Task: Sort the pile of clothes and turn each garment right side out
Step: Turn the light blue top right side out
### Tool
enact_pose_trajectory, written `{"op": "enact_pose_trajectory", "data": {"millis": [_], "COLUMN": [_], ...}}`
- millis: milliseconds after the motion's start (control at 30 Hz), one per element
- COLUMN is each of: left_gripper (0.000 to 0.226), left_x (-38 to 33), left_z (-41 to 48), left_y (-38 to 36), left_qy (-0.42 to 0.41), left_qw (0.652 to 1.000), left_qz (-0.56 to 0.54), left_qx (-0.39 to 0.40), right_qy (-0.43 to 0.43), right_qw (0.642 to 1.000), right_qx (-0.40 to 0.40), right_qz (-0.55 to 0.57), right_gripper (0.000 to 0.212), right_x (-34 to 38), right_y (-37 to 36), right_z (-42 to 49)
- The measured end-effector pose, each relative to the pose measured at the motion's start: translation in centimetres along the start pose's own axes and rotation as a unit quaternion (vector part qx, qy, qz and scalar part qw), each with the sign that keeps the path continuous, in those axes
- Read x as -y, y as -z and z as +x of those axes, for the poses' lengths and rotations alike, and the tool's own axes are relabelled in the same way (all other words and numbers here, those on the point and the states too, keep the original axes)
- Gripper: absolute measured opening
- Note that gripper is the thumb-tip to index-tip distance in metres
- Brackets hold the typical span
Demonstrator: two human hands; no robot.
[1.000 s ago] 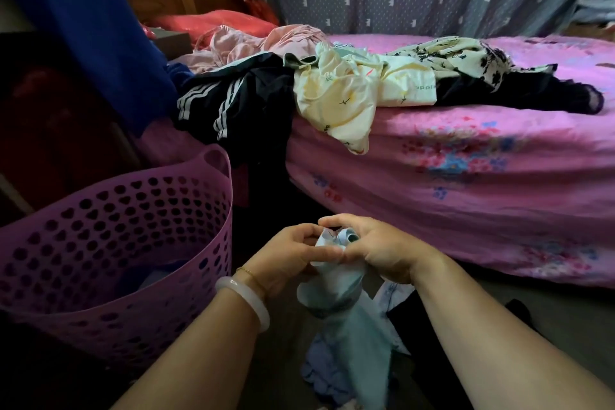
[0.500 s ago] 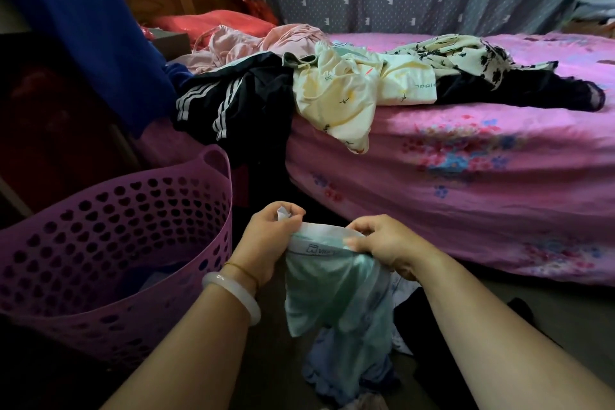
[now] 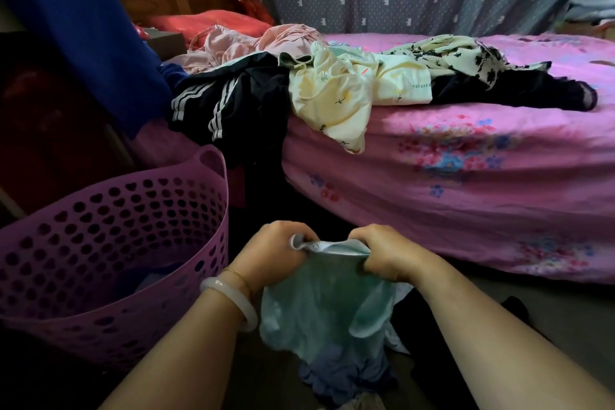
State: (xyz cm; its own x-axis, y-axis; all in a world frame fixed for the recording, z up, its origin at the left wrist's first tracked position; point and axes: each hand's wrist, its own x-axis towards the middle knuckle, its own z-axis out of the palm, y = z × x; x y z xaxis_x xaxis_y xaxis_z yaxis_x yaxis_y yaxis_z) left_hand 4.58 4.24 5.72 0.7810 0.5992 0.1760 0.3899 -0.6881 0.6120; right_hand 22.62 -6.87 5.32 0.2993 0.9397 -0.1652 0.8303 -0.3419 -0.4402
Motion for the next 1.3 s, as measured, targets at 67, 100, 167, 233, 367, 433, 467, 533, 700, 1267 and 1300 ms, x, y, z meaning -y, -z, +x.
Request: {"op": "enact_pose_trajectory", "data": {"millis": [67, 100, 167, 233, 367, 433, 467, 533, 700, 1267, 1300], "left_gripper": [0.026, 0.027, 0.023, 0.019, 0.03, 0.025, 0.022, 0.016, 0.038, 0.063, 0.083], "left_x": [0.4, 0.6, 1.0, 1.4, 1.5, 0.9, 0.3, -0.8, -1.8, 1.9, 2.8], "left_z": [0.0, -0.1, -0.2, -0.3, 0.2, 0.6, 0.6, 0.5, -0.7, -0.9, -1.3], "left_y": [0.8, 1.2, 1.6, 1.3, -0.2, -1.0, -1.4, -2.0, -0.9, 3.4, 2.8], "left_qy": [0.052, 0.074, 0.11, 0.157, 0.279, 0.329, 0.342, 0.333, 0.161, 0.142, 0.148], "left_qw": [0.998, 0.997, 0.991, 0.981, 0.957, 0.931, 0.915, 0.892, 0.876, 0.698, 0.674], "left_qz": [-0.027, -0.009, 0.057, 0.093, -0.024, -0.145, -0.203, -0.301, -0.42, -0.694, -0.713], "left_qx": [-0.016, -0.029, -0.053, -0.063, -0.071, -0.064, -0.064, -0.042, 0.176, 0.106, 0.121], "right_qy": [-0.03, -0.053, -0.093, -0.119, -0.193, -0.231, -0.238, -0.223, -0.115, -0.049, -0.054], "right_qw": [0.999, 0.998, 0.992, 0.986, 0.96, 0.926, 0.911, 0.896, 0.847, 0.758, 0.728], "right_qx": [-0.028, -0.044, -0.084, -0.102, -0.031, 0.018, 0.041, 0.089, 0.142, 0.085, 0.071], "right_qz": [-0.013, -0.003, 0.026, 0.066, 0.198, 0.298, 0.334, 0.374, 0.499, 0.645, 0.68], "right_gripper": [0.027, 0.033, 0.038, 0.029, 0.025, 0.028, 0.033, 0.024, 0.027, 0.039, 0.037], "right_x": [-1.0, -1.3, -2.0, -2.0, -0.3, 0.4, 0.9, 2.4, 4.5, 3.5, 3.9], "right_y": [-0.3, -0.2, 0.1, 0.2, 0.0, -0.5, -0.6, -0.5, 0.5, -2.0, -1.6], "right_z": [0.1, 0.1, 0.1, 0.3, 0.2, 0.6, 0.6, 0.5, -0.2, 0.1, 0.3]}}
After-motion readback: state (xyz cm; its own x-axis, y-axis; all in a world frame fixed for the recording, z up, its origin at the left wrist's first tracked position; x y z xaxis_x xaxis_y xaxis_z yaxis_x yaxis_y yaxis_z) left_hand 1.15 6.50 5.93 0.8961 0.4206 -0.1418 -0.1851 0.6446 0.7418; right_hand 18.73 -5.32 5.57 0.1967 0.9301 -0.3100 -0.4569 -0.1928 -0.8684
